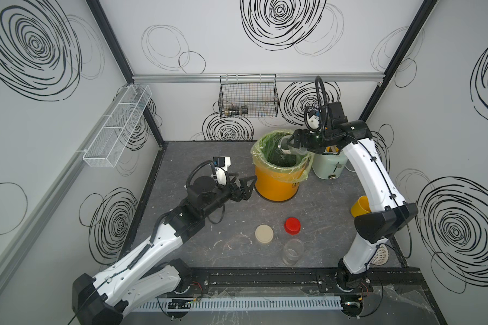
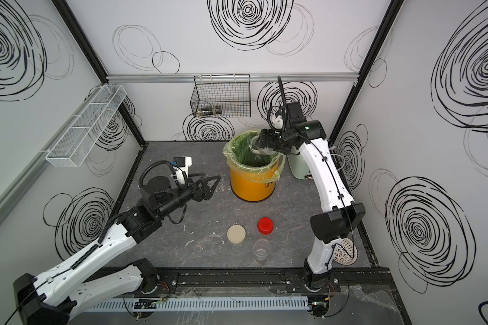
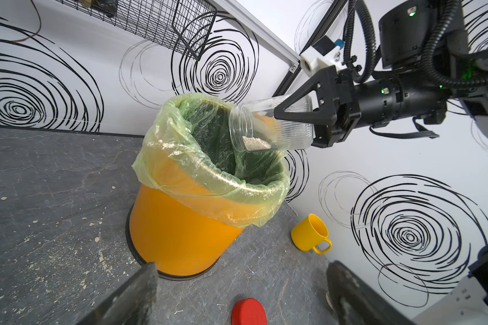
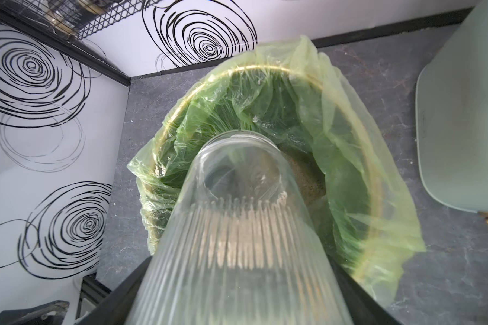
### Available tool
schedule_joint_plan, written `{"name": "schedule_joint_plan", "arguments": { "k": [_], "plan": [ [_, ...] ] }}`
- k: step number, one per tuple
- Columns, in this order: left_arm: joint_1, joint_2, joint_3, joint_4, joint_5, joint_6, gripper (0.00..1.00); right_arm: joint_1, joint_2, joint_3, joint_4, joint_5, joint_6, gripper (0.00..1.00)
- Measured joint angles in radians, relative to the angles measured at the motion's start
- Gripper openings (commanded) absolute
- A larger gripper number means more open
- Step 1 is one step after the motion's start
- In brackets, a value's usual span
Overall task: Empty expired oatmeal from jars
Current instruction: Move the trash bin to the center of the board.
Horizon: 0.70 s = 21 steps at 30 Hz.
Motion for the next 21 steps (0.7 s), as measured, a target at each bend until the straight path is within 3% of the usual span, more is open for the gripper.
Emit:
{"name": "schedule_joint_plan", "arguments": {
  "k": [11, 21],
  "plan": [
    [0.000, 0.010, 0.000, 0.016, 0.018, -0.011, 0.96, -0.211, -0.098, -0.238, 0.095, -0.357, 0.311, 0.00],
    [-0.002, -0.008, -0.015, 0.019, 0.017, -0.011, 0.96, -0.231, -0.161, -0.435, 0.298, -0.571, 0.580, 0.00]
  ]
}}
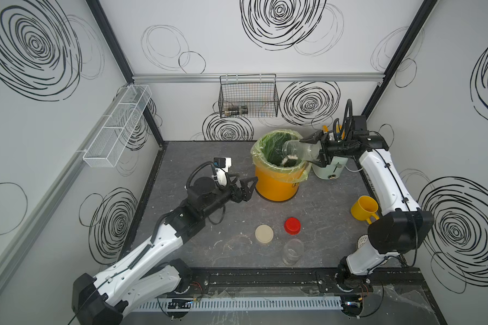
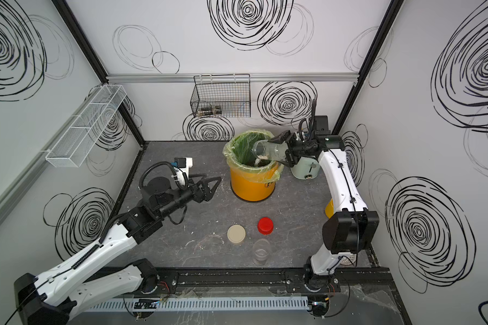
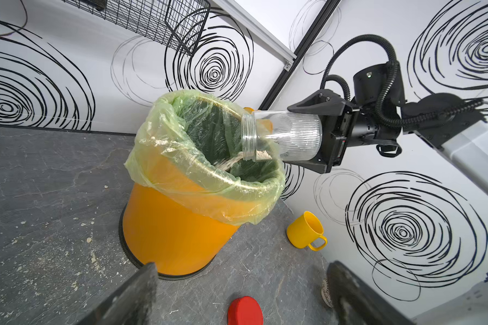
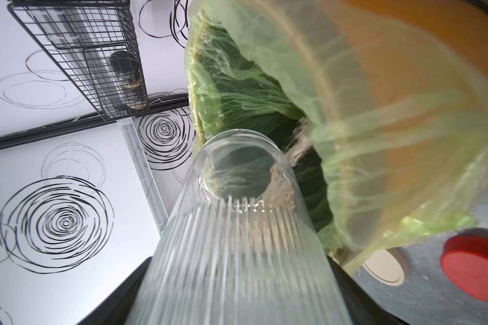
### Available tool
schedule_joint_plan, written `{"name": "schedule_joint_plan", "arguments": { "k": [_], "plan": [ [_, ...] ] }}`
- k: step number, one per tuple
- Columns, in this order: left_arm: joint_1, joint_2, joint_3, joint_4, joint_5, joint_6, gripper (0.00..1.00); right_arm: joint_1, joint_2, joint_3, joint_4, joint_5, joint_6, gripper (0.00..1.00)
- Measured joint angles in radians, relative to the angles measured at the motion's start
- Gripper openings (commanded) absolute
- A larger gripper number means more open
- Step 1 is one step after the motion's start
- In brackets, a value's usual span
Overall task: Empty expired oatmeal from jars
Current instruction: Move the trash bin to the center of the board.
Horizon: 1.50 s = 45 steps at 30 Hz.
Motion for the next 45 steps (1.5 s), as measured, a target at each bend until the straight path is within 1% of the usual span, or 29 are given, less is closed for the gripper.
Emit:
{"name": "schedule_joint_plan", "arguments": {
  "k": [4, 8, 10, 14, 17, 20, 22, 24, 28, 33, 39, 45],
  "plan": [
    [-0.009, -0.002, 0.000, 0.000, -0.001, 0.000, 0.96, 0.000, -0.034, -0.061, 0.052, -0.033, 0.082, 0.00],
    [-0.017, -0.013, -0.004, 0.004, -0.001, 0.000, 0.96, -0.001, -0.031, -0.031, 0.032, -0.033, 0.098, 0.00],
    [-0.018, -0.024, -0.014, 0.006, -0.001, 0.000, 0.96, -0.004, -0.031, 0.011, 0.012, -0.019, 0.087, 0.00],
    [-0.018, -0.041, -0.034, 0.010, -0.005, 0.000, 0.96, -0.014, -0.009, 0.170, -0.084, 0.028, 0.007, 0.00],
    [-0.025, -0.045, -0.036, 0.010, -0.009, 0.003, 0.96, -0.014, 0.020, 0.298, -0.167, 0.075, -0.080, 0.00],
    [-0.033, -0.046, -0.036, 0.010, -0.013, 0.008, 0.97, -0.002, 0.090, 0.465, -0.287, 0.140, -0.180, 0.00],
    [-0.036, -0.047, -0.036, 0.010, -0.013, 0.009, 0.96, 0.016, 0.163, 0.612, -0.372, 0.201, -0.254, 0.00],
    [-0.037, -0.047, -0.036, 0.010, -0.014, 0.011, 0.96, 0.037, 0.193, 0.657, -0.399, 0.252, -0.313, 0.00],
    [-0.038, -0.047, -0.036, -0.001, -0.016, 0.015, 0.96, 0.102, 0.200, 0.628, -0.470, 0.366, -0.409, 0.00],
    [-0.038, -0.047, -0.036, -0.009, -0.016, 0.017, 0.96, 0.185, 0.200, 0.579, -0.516, 0.470, -0.478, 0.00],
    [-0.038, -0.047, -0.042, -0.006, -0.016, 0.016, 0.96, 0.293, 0.202, 0.533, -0.523, 0.601, -0.520, 0.00],
    [-0.035, -0.046, -0.054, -0.006, -0.016, 0.016, 0.96, 0.361, 0.246, 0.544, -0.529, 0.739, -0.531, 0.00]
  ]
}}
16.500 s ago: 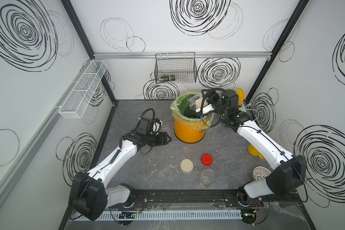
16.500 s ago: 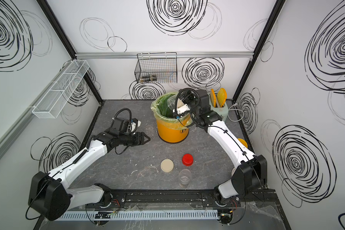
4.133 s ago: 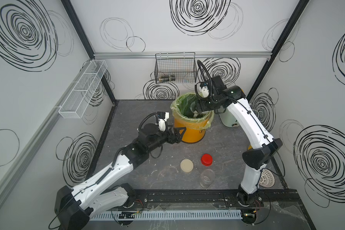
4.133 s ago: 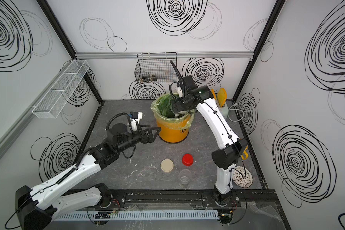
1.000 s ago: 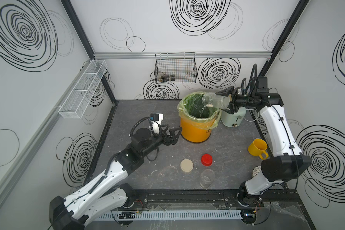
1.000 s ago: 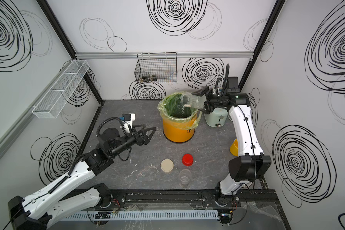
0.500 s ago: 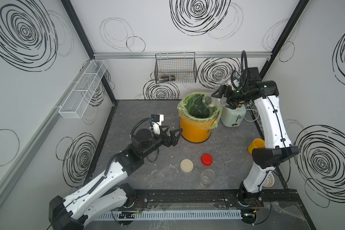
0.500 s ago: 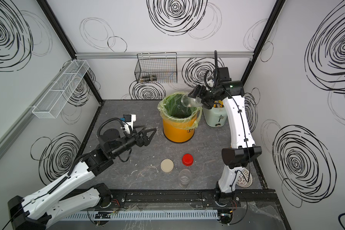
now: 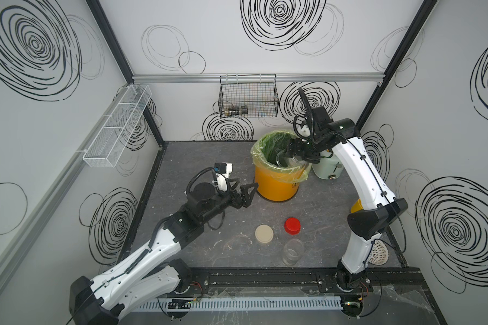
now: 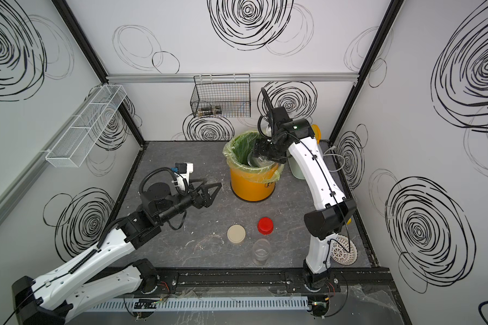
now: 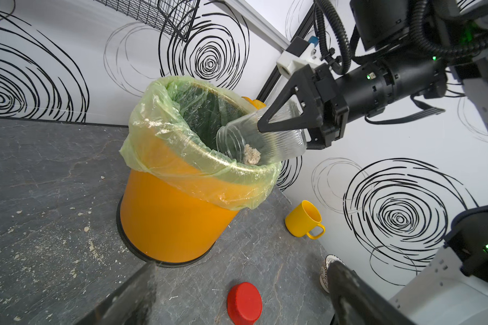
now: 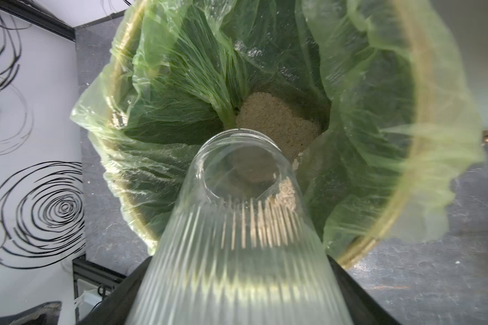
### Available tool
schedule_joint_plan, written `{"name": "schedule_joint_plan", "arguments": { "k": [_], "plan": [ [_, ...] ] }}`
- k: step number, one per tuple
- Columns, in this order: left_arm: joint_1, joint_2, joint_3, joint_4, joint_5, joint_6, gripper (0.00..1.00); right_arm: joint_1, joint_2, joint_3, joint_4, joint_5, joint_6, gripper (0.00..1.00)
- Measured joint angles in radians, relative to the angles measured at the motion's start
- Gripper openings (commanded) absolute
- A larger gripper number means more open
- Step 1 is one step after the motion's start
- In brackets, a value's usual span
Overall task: Empty expired oatmeal from jars
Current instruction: Move the trash bin to the center of the board.
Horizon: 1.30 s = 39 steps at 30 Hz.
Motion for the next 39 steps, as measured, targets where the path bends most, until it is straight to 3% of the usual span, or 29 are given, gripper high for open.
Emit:
{"name": "schedule_joint_plan", "arguments": {
  "k": [8, 21, 27, 34, 39],
  "plan": [
    [0.003, 0.015, -0.003, 0.000, 0.000, 0.000, 0.97, 0.030, 0.071, 0.092, -0.001, 0.078, 0.000, 0.00],
    [0.010, 0.023, -0.005, 0.000, 0.003, 0.000, 0.96, -0.002, 0.018, 0.132, -0.002, 0.054, 0.004, 0.00],
    [0.011, 0.023, -0.005, 0.000, 0.003, 0.000, 0.96, 0.068, 0.019, 0.100, -0.002, 0.068, -0.003, 0.00],
    [0.011, 0.023, -0.005, 0.000, 0.004, 0.000, 0.96, -0.033, -0.012, 0.079, -0.005, 0.133, -0.010, 0.00],
    [0.011, 0.029, -0.005, -0.005, 0.005, 0.003, 0.96, 0.041, 0.011, 0.095, -0.003, 0.122, -0.015, 0.00]
  ]
}}
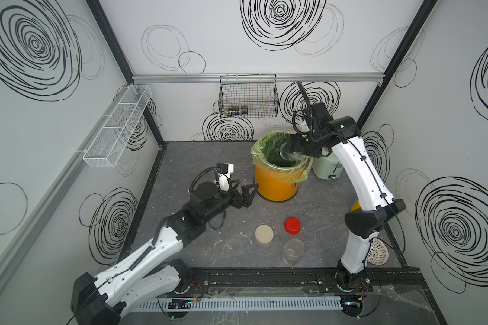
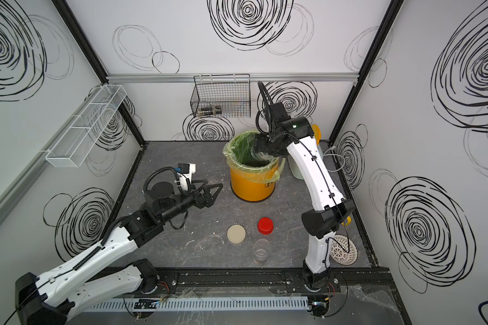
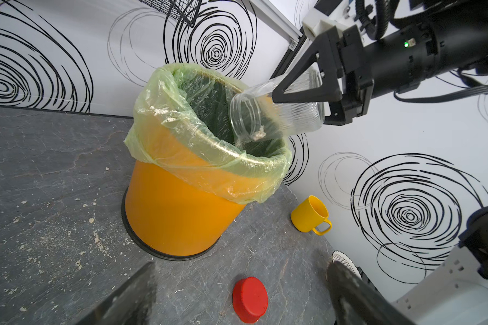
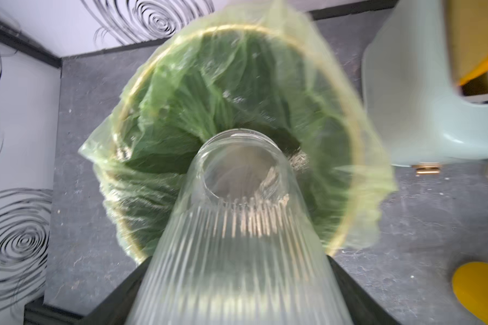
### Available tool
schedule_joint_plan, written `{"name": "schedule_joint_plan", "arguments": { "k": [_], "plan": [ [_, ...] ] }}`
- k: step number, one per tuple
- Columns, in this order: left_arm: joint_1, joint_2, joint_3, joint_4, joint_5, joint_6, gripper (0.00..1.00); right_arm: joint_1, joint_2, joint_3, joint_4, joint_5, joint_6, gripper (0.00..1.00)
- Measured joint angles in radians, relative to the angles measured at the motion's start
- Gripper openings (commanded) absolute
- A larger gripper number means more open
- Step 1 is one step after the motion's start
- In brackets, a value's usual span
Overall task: Empty expired oatmeal from jars
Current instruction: Move the trash bin to the center of the board.
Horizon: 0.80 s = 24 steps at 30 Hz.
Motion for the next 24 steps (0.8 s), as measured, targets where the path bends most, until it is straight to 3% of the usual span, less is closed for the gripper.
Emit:
{"name": "schedule_joint_plan", "arguments": {
  "k": [14, 21, 24],
  "plan": [
    [0.002, 0.003, 0.000, -0.005, 0.002, 0.003, 0.96, -0.020, 0.009, 0.014, -0.002, -0.023, 0.000, 0.00],
    [0.002, 0.004, 0.000, -0.013, 0.002, 0.008, 0.96, 0.024, 0.032, 0.018, -0.002, -0.029, -0.001, 0.00],
    [0.002, 0.003, 0.000, -0.016, 0.002, 0.009, 0.96, -0.012, 0.019, 0.017, -0.002, -0.043, -0.002, 0.00]
  ]
}}
